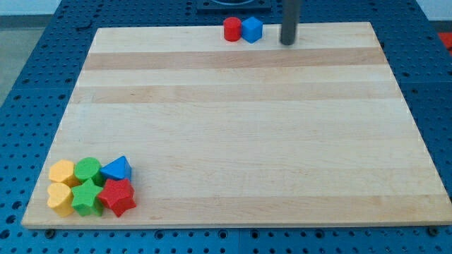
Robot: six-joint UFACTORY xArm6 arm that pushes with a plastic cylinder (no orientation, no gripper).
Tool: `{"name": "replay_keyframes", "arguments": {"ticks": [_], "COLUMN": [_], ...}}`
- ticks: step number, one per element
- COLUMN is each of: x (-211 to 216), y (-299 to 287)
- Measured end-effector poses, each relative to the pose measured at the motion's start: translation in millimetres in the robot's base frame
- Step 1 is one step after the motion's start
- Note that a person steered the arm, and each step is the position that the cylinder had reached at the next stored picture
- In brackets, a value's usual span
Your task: Nudge the blue cube left a bit
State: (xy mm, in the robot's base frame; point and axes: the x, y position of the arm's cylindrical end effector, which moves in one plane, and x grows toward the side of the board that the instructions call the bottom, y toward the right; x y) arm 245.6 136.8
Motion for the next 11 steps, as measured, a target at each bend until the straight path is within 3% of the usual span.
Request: {"name": "replay_keyframes", "arguments": {"ticks": [1,2,7,9,11], "x": [-32.7,-54.3,-54.1,-53.3,-53.3], "y": [47.1,55.6,-2.7,-71.5,-87.1]}}
